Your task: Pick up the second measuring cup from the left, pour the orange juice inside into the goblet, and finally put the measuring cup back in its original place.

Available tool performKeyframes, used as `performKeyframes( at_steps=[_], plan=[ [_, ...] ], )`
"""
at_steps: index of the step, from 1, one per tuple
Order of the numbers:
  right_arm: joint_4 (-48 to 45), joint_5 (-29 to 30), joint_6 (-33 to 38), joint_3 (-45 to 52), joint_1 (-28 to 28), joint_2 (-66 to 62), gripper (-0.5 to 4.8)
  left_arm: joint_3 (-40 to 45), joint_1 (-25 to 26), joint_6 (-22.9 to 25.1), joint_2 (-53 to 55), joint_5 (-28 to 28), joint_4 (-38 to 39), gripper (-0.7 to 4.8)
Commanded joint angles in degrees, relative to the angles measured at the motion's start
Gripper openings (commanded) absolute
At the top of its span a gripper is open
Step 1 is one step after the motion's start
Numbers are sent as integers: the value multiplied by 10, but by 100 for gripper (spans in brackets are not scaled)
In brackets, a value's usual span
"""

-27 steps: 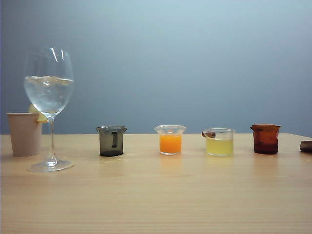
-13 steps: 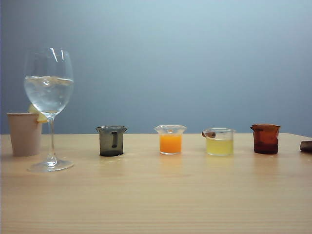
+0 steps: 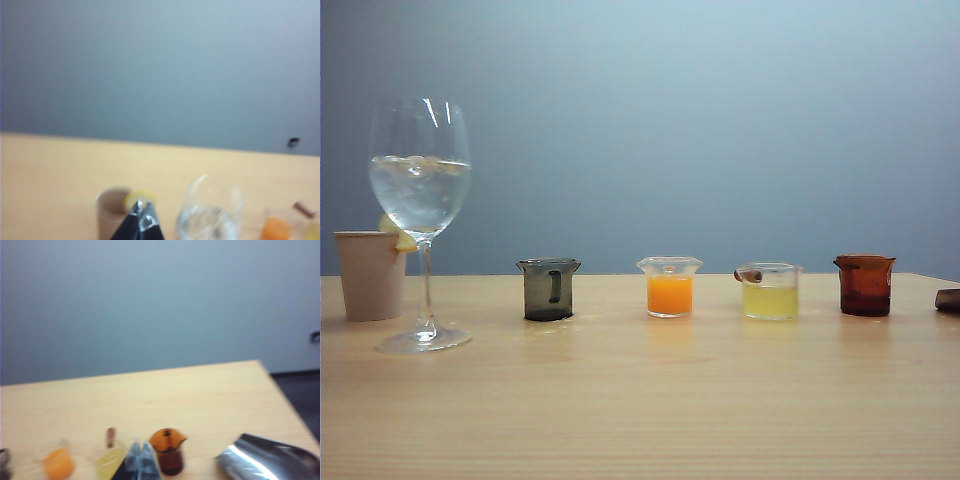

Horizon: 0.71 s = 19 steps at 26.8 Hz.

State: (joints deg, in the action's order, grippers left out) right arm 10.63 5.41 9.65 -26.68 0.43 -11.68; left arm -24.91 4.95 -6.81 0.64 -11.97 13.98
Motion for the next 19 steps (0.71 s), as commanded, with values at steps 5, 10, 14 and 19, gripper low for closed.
performKeyframes(
  at_steps=[5, 10, 14, 19],
  plan=[
    [-52, 20, 12, -34, 18, -96, -6, -108, 0, 34, 60, -59, 99, -5],
    [-85, -61, 23, -34, 114, -131, -6, -129, 0, 34, 87, -57, 90, -5],
    [-116, -151, 21, -33, 230, -174, -6, -129, 0, 34, 103, -56, 84, -5],
    [-192, -236, 19, -33, 361, -277, -6, -129, 0, 34, 133, -47, 60, -5]
  ],
)
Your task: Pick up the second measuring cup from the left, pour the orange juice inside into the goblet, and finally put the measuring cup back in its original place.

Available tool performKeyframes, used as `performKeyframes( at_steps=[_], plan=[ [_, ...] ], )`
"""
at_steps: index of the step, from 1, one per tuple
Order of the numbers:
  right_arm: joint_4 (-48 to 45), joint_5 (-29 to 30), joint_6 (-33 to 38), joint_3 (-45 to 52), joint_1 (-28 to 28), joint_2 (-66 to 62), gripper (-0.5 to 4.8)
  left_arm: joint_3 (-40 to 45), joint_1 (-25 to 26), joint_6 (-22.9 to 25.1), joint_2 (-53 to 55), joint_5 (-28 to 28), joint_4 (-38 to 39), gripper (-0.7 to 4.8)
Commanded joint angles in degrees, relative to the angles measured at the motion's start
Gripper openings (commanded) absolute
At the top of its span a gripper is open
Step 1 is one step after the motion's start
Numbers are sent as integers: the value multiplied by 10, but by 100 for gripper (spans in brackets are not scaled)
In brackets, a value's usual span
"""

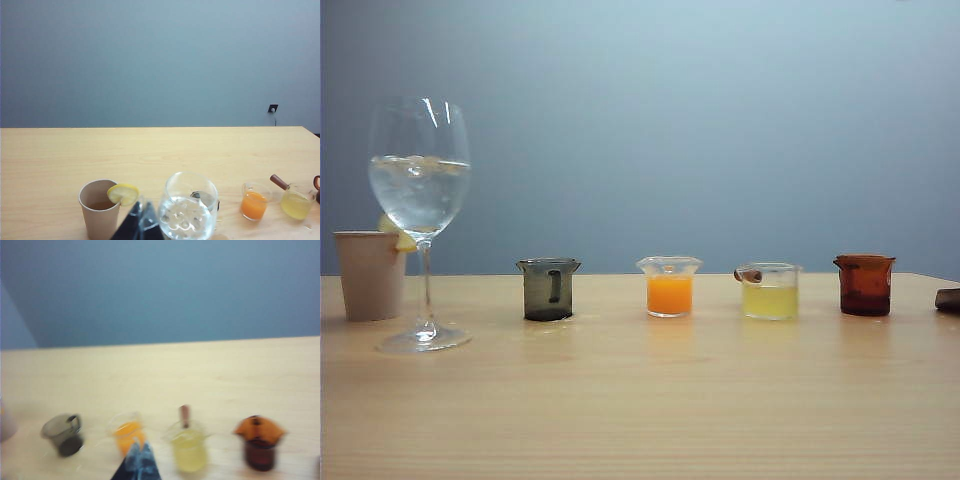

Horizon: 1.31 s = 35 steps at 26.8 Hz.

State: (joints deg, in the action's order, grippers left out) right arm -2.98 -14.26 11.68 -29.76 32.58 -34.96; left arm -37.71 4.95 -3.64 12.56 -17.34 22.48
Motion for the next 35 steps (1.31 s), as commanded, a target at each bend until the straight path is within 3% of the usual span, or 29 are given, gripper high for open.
performKeyframes(
  at_steps=[1, 5, 11, 18, 25, 31, 32, 34, 35],
  plan=[
    [-80, -40, -2, -3, 57, -71, -6, -1, 0, 2, 20, 6, -28, -5],
    [-183, -39, -1, -3, 101, -186, -6, -5, 0, 2, 44, 8, -30, -5],
    [-289, -36, 0, -3, 108, -332, -6, -5, 0, 2, 50, 45, -28, -5],
    [-453, -36, -1, -3, 107, -505, -6, 3, 0, 4, 63, 3, -28, -5],
    [-563, -40, -1, -9, 103, -637, -6, 8, 0, 3, 91, 48, -29, -5],
    [-577, -41, -1, -45, 102, -704, -5, 8, 0, 2, 103, 30, -3, -4],
    [-577, -39, -1, -59, 96, -716, 18, 8, 0, 2, 103, 32, 6, -4],
    [-573, -39, -1, -77, 85, -733, 120, 8, 0, 2, 103, 31, 9, -4],
    [-569, -40, -1, -81, 82, -735, 138, 8, 0, 2, 103, 31, 9, -4]
  ],
)
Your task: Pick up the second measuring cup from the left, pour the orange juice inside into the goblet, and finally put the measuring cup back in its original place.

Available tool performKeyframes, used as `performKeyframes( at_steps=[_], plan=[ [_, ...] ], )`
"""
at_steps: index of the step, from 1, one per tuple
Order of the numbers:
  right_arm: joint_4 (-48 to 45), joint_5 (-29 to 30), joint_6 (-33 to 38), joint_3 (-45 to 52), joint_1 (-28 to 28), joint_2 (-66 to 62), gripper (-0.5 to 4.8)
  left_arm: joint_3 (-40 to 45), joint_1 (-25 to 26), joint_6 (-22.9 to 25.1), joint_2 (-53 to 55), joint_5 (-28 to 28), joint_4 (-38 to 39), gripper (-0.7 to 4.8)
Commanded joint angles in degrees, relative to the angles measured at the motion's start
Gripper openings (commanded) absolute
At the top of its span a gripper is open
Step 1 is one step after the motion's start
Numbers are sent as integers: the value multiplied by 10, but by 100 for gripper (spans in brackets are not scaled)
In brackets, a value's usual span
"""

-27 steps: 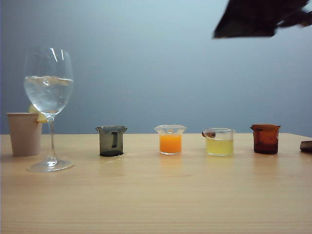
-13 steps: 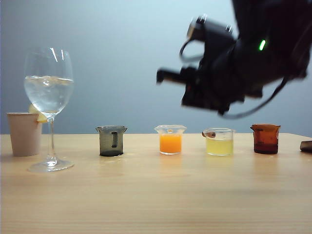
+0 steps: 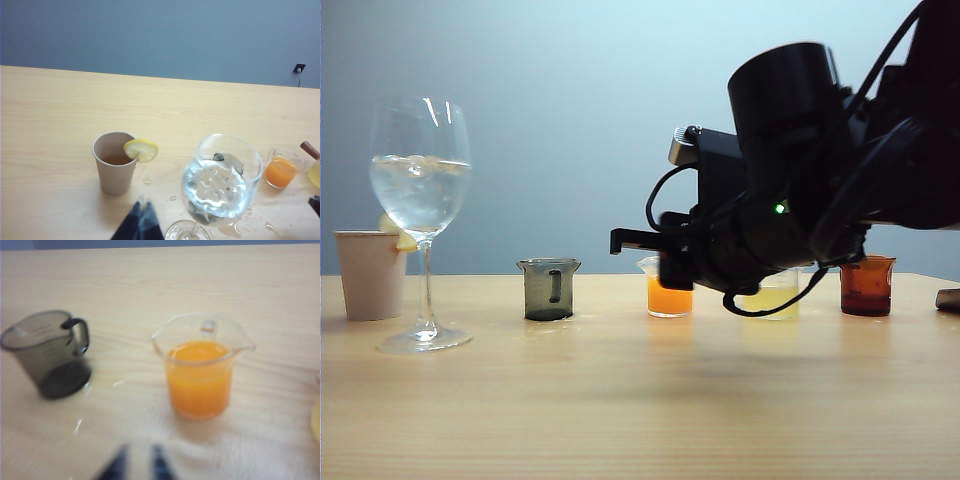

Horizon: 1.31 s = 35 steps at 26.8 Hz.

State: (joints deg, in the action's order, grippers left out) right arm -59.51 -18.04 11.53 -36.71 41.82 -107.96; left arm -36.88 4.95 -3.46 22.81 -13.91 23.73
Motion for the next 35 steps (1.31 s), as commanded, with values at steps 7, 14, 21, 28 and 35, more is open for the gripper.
performKeyframes(
  at_steps=[7, 14, 21, 28, 35],
  plan=[
    [-1, 4, 3, -18, -36, -26, 420, 0, 0, 0, 1, -3, -2, -4],
    [-6, 5, 3, -21, -36, -45, 432, 0, 0, 0, 1, -3, -2, -4],
    [-8, 3, 2, -29, -40, -46, 432, 0, 0, 0, 1, -3, -2, -4],
    [-1, 7, 0, -39, -43, -49, 431, 0, 0, 0, 1, -3, -2, -4],
    [-2, 19, 0, -70, -43, -92, 479, 0, 0, 0, 1, -3, -2, -4]
  ],
)
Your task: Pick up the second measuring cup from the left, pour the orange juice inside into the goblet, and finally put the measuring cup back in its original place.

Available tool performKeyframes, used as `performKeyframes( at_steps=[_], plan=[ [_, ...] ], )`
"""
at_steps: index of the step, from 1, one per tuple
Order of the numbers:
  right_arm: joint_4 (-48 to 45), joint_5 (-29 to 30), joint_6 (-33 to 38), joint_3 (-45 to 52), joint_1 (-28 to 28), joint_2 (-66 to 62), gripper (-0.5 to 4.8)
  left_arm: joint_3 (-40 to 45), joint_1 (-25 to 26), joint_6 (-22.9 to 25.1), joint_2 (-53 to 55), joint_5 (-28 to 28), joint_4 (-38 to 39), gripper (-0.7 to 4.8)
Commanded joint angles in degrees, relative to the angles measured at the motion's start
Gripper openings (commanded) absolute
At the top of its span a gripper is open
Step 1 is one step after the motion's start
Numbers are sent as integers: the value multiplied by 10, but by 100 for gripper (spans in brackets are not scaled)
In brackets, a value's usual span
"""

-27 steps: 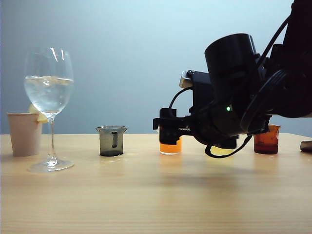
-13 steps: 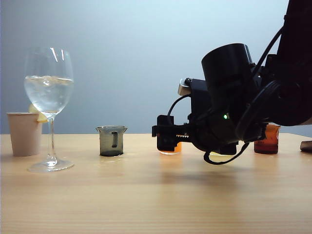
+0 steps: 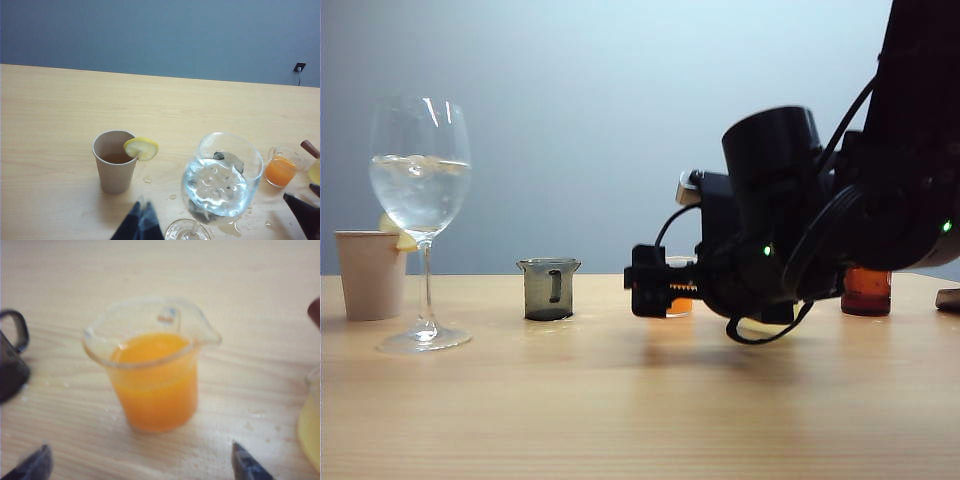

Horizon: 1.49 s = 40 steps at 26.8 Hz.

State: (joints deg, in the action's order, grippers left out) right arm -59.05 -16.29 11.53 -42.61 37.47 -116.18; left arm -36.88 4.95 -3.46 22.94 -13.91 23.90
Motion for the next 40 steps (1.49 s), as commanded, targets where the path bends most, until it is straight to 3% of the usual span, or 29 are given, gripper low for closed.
performKeyframes(
  at_steps=[1, 24, 35, 39, 40],
  plan=[
    [-8, 1, -1, -16, 0, -16, 479, 0, 0, 0, -1, -3, -4, -4],
    [7, -31, -26, -155, -3, -122, 479, 0, 0, 0, -1, -3, -4, -4],
    [10, -32, -26, -160, -15, -123, 479, 0, 0, 0, -1, -3, -4, -4],
    [10, -31, -26, -162, -17, -124, 411, 0, 0, 0, -1, -3, -4, -4],
    [10, -31, -26, -162, -17, -124, 360, 0, 0, 0, -1, -3, -4, -4]
  ],
)
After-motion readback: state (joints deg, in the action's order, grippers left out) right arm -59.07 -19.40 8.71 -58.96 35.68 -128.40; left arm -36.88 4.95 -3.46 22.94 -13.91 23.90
